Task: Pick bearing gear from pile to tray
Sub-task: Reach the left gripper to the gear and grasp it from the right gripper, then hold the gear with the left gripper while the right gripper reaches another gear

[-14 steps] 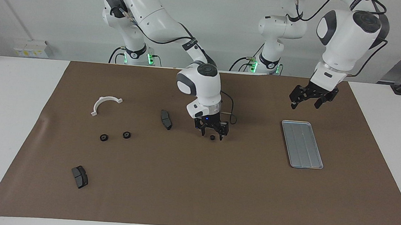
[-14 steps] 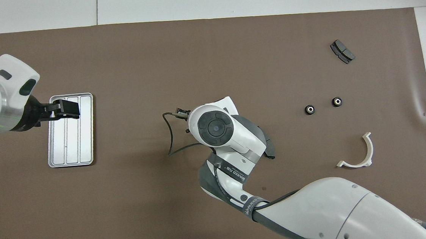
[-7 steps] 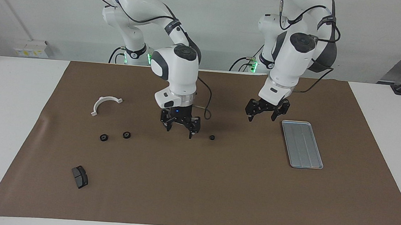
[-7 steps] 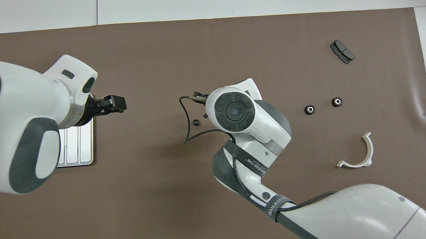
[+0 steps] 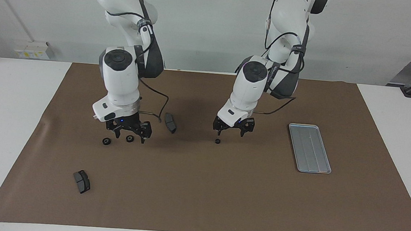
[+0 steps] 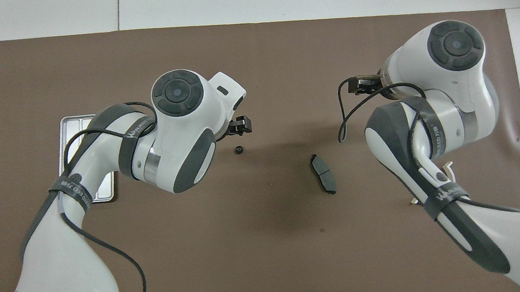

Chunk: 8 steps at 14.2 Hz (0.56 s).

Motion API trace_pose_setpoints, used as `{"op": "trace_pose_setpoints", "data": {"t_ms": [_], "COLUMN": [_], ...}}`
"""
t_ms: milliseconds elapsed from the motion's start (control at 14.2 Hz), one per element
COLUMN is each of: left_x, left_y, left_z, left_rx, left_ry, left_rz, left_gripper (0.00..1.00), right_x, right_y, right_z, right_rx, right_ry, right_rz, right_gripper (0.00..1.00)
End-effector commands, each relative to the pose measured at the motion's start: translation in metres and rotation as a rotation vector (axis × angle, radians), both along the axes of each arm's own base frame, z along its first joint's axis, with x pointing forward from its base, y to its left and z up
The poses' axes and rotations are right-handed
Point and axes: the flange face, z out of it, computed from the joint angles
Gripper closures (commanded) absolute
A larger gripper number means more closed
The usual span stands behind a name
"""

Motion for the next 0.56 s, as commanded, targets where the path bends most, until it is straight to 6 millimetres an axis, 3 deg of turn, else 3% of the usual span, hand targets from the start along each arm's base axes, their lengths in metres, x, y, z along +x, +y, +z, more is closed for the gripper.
{"op": "trace_pose_setpoints", "data": {"t_ms": [0, 282, 494], "left_x": [-0.001, -0.025, -0.041], "left_y": [-0.010, -0.018, -0.022], "left_z": [-0.021, -0.057, -0.071], "left_rx": [-0.006, -0.005, 0.001], "left_ry": [-0.021, -0.020, -0.013], "left_rz": [0.013, -0.009, -0.003], "left_gripper": [0.00, 0.00, 0.09], "right_x": [-0.021, -0.035, -0.051], "right_y": [-0.046, -0.099, -0.125], "right_z": [-0.026, -0.066, -0.093], "right_rx": [0.079, 0.078, 0.059], "right_ry": [0.026, 0.041, 0.058], "right_rz": [0.055, 0.197, 0.334], "right_gripper": [0.00, 0.00, 0.00]}}
